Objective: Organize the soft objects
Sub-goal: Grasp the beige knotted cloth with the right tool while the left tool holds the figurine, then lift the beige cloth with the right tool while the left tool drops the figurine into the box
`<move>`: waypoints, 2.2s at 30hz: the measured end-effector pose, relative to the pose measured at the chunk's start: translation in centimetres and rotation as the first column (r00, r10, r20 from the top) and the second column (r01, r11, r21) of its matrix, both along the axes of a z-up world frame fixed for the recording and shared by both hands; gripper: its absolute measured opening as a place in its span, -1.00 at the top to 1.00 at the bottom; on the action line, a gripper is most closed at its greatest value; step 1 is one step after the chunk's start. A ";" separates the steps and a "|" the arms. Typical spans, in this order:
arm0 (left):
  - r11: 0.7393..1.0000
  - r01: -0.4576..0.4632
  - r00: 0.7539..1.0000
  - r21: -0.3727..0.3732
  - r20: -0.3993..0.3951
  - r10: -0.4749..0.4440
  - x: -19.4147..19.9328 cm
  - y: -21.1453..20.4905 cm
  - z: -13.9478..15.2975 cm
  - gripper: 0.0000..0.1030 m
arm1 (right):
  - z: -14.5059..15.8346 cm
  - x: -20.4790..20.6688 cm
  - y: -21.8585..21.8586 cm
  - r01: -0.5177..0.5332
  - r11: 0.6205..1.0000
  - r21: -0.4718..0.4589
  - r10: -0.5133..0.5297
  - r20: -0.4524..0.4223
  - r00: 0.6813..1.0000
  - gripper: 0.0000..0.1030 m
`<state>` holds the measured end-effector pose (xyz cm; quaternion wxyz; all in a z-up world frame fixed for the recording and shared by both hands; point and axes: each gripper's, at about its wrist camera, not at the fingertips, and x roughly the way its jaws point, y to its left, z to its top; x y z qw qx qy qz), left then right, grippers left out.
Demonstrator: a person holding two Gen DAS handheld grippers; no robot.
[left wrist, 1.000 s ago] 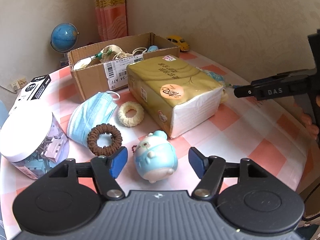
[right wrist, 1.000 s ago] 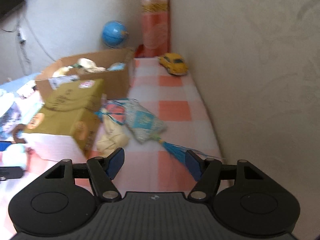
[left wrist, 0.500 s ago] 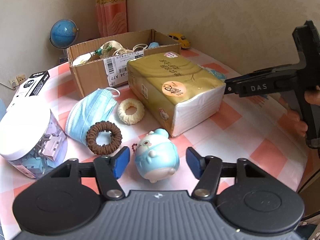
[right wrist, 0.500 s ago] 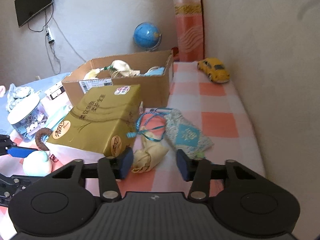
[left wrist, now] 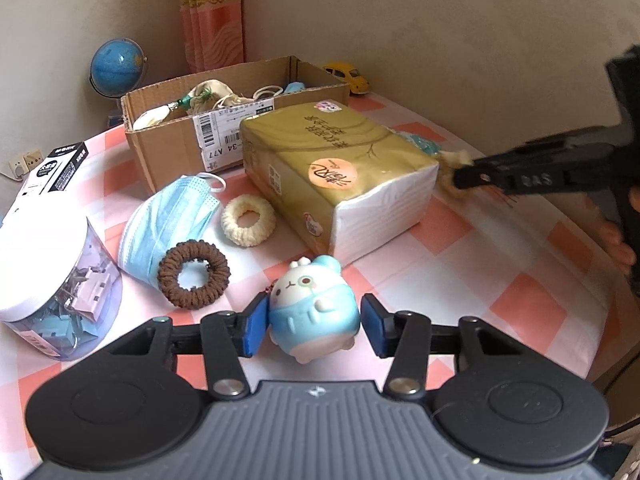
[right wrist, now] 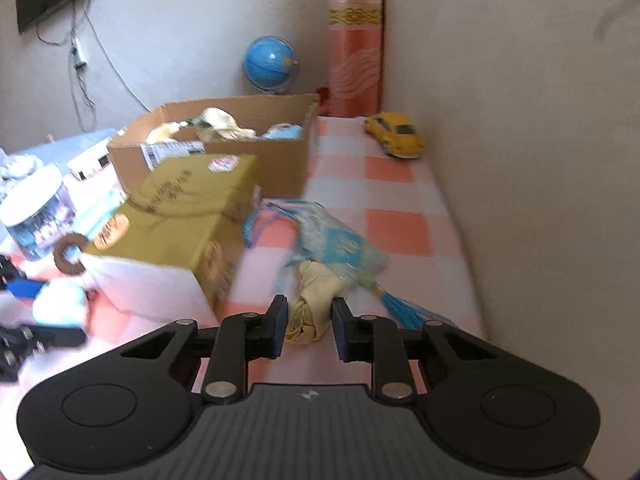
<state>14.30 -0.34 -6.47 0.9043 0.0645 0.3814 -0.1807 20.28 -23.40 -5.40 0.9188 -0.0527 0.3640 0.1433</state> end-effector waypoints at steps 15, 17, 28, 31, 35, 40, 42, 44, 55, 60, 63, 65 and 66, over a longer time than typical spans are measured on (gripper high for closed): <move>0.999 -0.006 1.000 0.035 -0.003 0.006 0.6 -0.3 -0.3 0.01 | -1.7 0.8 0.8 0.051 0.997 -0.059 -0.051 0.008 0.999 -0.04; 0.999 -0.003 1.000 0.040 -0.003 0.003 0.7 -0.4 -0.3 0.02 | -1.8 0.9 0.8 0.052 0.996 -0.070 -0.051 0.011 0.999 -0.01; 0.998 0.047 0.999 0.031 -0.003 -0.047 0.1 -0.2 0.8 0.15 | -0.2 -0.3 0.7 0.053 0.994 -0.091 -0.049 0.044 0.998 0.38; 0.996 0.075 0.997 0.041 0.009 -0.075 -0.7 0.0 2.0 0.15 | 0.8 -1.3 0.7 0.042 0.994 -0.097 -0.036 0.064 0.997 0.38; 0.992 0.108 0.993 0.068 0.034 -0.111 -1.5 0.2 3.9 0.15 | 2.2 -2.7 0.6 0.037 0.994 -0.104 -0.027 0.094 0.995 0.38; 0.988 0.128 0.987 0.086 0.083 -0.135 -1.0 0.7 6.7 0.15 | 4.0 -4.4 0.5 0.030 0.994 -0.100 -0.018 0.124 0.992 0.38; 0.987 0.127 0.984 0.099 0.110 -0.138 -0.2 0.8 7.6 0.15 | 4.4 -5.1 0.6 0.027 0.994 -0.102 -0.013 0.134 0.991 0.38; 0.987 0.118 0.981 0.112 0.143 -0.134 1.0 0.8 8.5 0.15 | 4.8 -5.5 0.7 0.030 0.994 -0.106 -0.014 0.141 0.990 0.38; 0.990 0.030 0.981 0.137 0.187 -0.056 12.3 2.3 10.8 0.15 | 5.8 -6.3 0.5 0.041 0.994 -0.099 -0.025 0.156 0.987 0.38; 0.989 -0.014 0.986 0.148 0.168 -0.011 15.8 2.7 9.8 0.11 | 5.6 -5.7 0.4 0.047 0.993 -0.106 -0.032 0.148 0.989 0.38; 0.988 -0.036 0.986 0.151 0.167 0.011 16.7 2.8 8.9 -0.24 | 5.5 -5.4 0.5 0.049 0.993 -0.106 -0.033 0.144 0.989 0.38; 0.988 -0.047 0.985 0.145 0.173 0.022 16.4 2.9 8.6 -0.33 | 5.5 -5.3 0.6 0.047 0.993 -0.105 -0.032 0.144 0.989 0.38; 0.990 -0.044 0.985 0.137 0.171 0.021 16.0 3.0 8.6 -0.35 | 5.5 -5.3 0.6 0.045 0.993 -0.106 -0.030 0.145 0.989 0.38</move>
